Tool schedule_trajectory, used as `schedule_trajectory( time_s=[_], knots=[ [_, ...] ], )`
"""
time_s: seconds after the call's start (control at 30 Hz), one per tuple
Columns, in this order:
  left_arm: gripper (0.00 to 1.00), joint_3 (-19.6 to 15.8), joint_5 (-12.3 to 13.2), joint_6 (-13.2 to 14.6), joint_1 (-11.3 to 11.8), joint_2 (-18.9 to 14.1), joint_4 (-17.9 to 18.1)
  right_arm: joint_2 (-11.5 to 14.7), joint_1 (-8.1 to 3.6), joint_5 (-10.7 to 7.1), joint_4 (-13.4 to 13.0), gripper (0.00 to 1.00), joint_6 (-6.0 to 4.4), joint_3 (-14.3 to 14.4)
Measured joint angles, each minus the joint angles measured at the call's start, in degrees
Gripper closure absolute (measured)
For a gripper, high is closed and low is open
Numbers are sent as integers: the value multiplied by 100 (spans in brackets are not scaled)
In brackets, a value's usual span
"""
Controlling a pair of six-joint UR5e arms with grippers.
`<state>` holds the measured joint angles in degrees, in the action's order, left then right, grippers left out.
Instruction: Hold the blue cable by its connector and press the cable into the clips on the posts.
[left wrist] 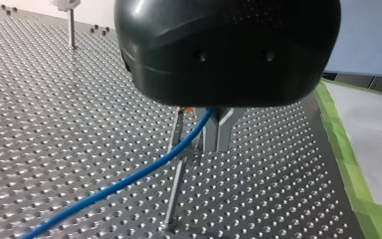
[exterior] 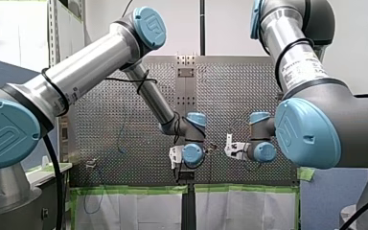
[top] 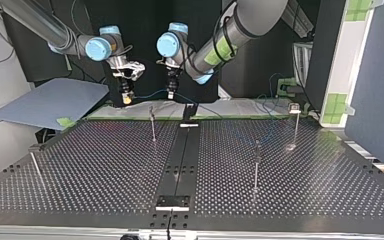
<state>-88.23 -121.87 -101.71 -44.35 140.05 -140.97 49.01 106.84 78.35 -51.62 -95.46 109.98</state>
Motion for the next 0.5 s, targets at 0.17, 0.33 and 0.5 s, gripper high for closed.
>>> schedule_trajectory(
  time_s=[0.17, 0.33, 0.5],
  knots=[
    [99, 282, 78, -33, 12, 178, -142, 0, -95, -38, 11, 100, -74, -79],
    [99, 535, 129, -55, 41, 226, -182, 0, -201, -53, 29, 100, -94, -119],
    [99, 718, 178, -73, 68, 228, -218, 0, -310, -74, 36, 100, -102, -171]
  ],
)
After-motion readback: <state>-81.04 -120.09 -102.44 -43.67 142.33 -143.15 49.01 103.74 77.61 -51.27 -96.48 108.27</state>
